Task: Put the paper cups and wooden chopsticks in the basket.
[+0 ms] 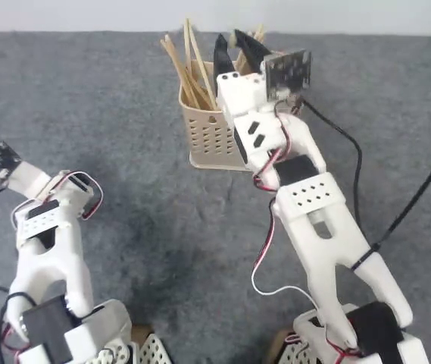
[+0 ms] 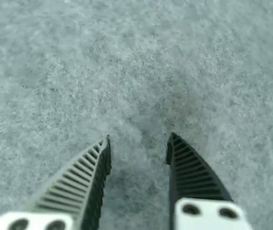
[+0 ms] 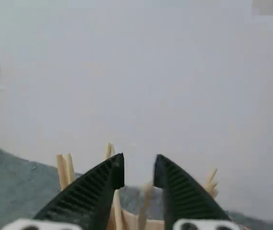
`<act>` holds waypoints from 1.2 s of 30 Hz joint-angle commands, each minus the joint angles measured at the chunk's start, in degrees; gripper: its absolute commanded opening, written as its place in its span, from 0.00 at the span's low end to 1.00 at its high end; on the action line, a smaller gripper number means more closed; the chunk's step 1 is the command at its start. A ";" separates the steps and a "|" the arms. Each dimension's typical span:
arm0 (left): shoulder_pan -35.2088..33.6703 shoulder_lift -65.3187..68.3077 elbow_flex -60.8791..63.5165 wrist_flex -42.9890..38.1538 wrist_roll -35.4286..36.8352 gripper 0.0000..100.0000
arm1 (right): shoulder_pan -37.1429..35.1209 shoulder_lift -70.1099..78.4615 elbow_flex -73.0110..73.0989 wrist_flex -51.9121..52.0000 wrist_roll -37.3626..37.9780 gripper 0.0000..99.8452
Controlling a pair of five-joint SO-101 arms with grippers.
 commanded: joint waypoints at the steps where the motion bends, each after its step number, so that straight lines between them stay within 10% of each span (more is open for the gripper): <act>1: 0.88 -0.44 -2.77 0.26 -2.73 0.02 | 0.57 -0.57 -10.37 13.85 -4.04 0.27; 12: 4.75 -10.20 4.26 -0.09 -9.76 0.01 | 2.86 -9.27 -31.56 47.87 -15.74 0.30; 20: 9.67 -28.13 16.40 -0.09 -19.96 0.01 | 8.13 -19.21 -32.09 65.27 -16.35 0.00; 24: 12.48 -36.48 22.02 -0.09 -23.21 0.01 | 12.09 -23.69 -29.01 74.33 -16.26 0.05; 36: 18.81 -65.85 36.97 3.87 -24.97 0.01 | 20.88 -49.89 3.78 73.27 -6.33 0.01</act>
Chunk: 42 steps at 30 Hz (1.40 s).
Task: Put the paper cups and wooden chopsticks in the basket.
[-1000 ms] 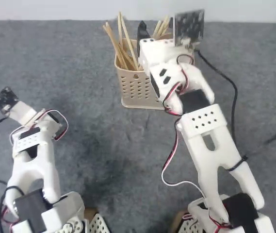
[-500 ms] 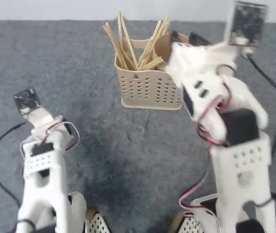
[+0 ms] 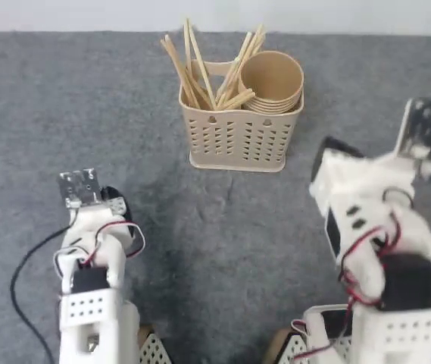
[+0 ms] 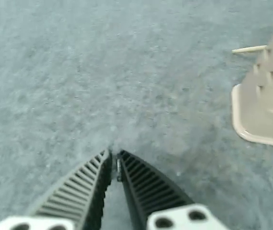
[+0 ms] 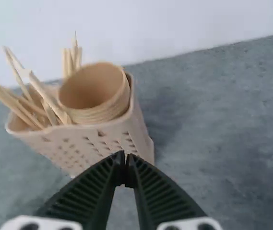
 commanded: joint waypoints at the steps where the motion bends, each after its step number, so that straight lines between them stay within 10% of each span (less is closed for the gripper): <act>1: 2.20 -9.58 1.36 5.45 -0.44 0.01 | 4.18 -9.98 10.37 -5.58 5.63 0.01; 20: 3.34 -30.68 1.98 40.35 -11.52 0.01 | 9.80 -27.12 67.60 -19.47 20.48 0.01; 42: 3.34 -30.77 1.98 45.98 -12.48 0.01 | 9.89 -27.21 69.10 -5.05 20.66 0.01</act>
